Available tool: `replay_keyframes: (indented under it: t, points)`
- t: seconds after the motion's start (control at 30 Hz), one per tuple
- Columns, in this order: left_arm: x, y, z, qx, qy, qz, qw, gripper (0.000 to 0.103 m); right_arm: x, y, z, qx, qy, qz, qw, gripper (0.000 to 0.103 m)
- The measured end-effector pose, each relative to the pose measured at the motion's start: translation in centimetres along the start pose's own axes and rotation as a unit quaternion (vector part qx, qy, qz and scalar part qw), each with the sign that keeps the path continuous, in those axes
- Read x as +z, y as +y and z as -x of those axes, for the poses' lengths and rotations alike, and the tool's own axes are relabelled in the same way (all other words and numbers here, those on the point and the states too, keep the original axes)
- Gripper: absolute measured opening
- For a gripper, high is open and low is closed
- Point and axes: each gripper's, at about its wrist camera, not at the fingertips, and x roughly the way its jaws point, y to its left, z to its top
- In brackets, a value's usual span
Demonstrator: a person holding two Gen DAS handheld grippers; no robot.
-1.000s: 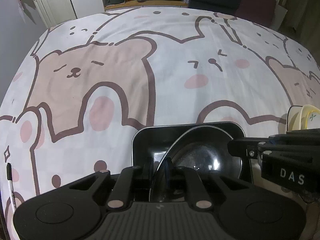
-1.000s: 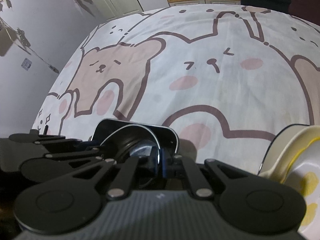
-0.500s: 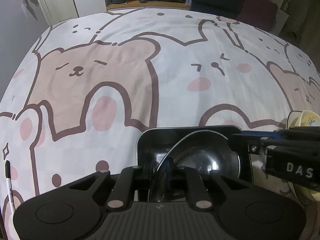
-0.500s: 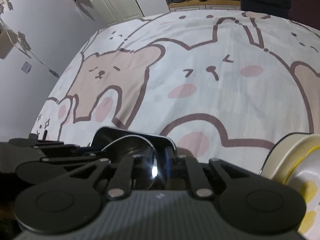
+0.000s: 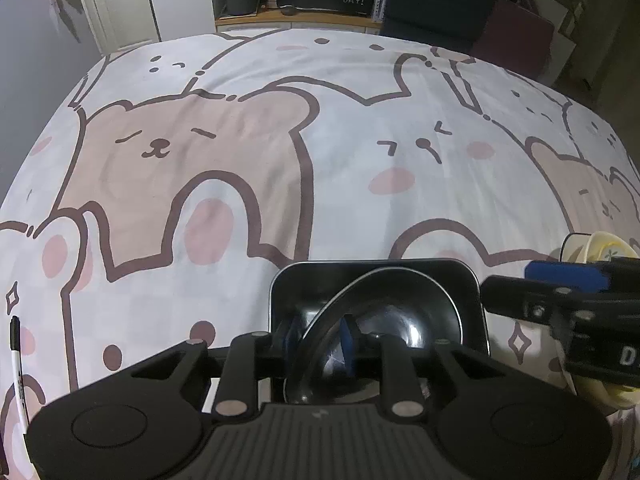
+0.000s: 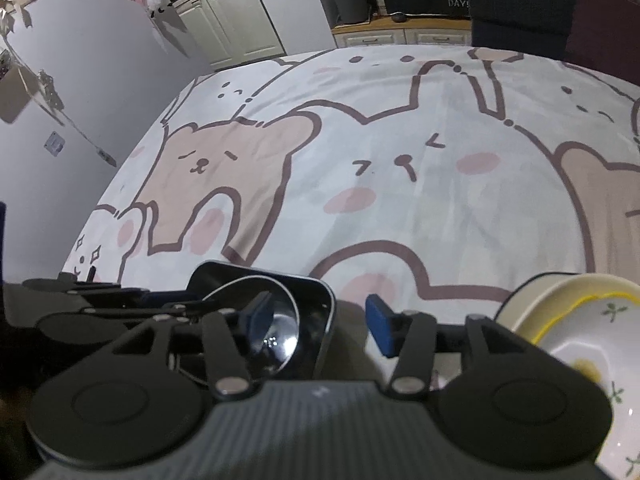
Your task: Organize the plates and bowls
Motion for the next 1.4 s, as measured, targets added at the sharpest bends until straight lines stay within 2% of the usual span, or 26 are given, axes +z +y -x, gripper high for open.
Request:
replay_keyframes:
  t: [0.13,0.27,0.5,0.6,0.63,0.67,0.83,1.07,1.13,1.2,1.27,1.4]
  points:
    - [0.0,-0.1,0.0,-0.006,0.0,-0.002,1.0,0.029,-0.3,-0.3,0.7,-0.004,0.002,-0.002,1.0,0.059]
    - [0.0,-0.4,-0.1,-0.013,-0.002,-0.003,0.9999,0.035,-0.4,-0.6,1.2,-0.008,0.001,-0.001,1.0,0.059]
    - [0.1,-0.1,0.5,-0.019,-0.015,0.007,0.9997,0.042,-1.3,-0.8,0.9,-0.016,0.025,0.001,1.0,0.059]
    - [-0.1,0.5,1.2,-0.019,-0.032,0.02,0.9991,0.049,-1.6,-0.6,0.8,-0.016,0.029,0.007,0.999,0.055]
    - [-0.2,0.8,1.4,-0.016,-0.037,0.023,0.9989,0.05,-1.7,-0.5,0.7,-0.016,0.031,0.006,0.999,0.048]
    - [-0.2,1.1,1.5,-0.013,-0.04,0.025,0.9988,0.051,-1.7,-0.4,0.6,-0.015,0.035,0.006,0.999,0.046]
    - [-0.5,2.8,1.5,-0.001,-0.037,0.041,0.9985,0.051,-1.9,-0.3,-0.1,-0.008,0.055,0.0,0.998,0.043]
    - [-0.7,3.5,1.0,0.002,-0.022,0.04,0.999,0.049,-1.8,-0.5,-1.3,-0.004,0.07,-0.01,0.998,0.035]
    - [-0.6,3.5,0.9,-0.001,-0.023,0.038,0.999,0.045,-1.7,-0.5,-1.6,0.001,0.073,-0.014,0.997,0.032]
    - [-0.5,3.4,0.8,-0.005,-0.022,0.036,0.9991,0.031,-1.6,-0.4,-1.8,0.006,0.077,-0.017,0.997,0.028]
    - [-0.4,3.3,0.4,-0.004,-0.011,0.03,0.9995,0.024,-1.6,-0.5,-2.3,0.01,0.086,-0.023,0.996,0.024]
    - [-0.4,3.5,0.2,-0.004,-0.008,0.028,0.9996,0.023,-1.7,-0.4,-2.8,0.009,0.092,-0.023,0.995,0.024]
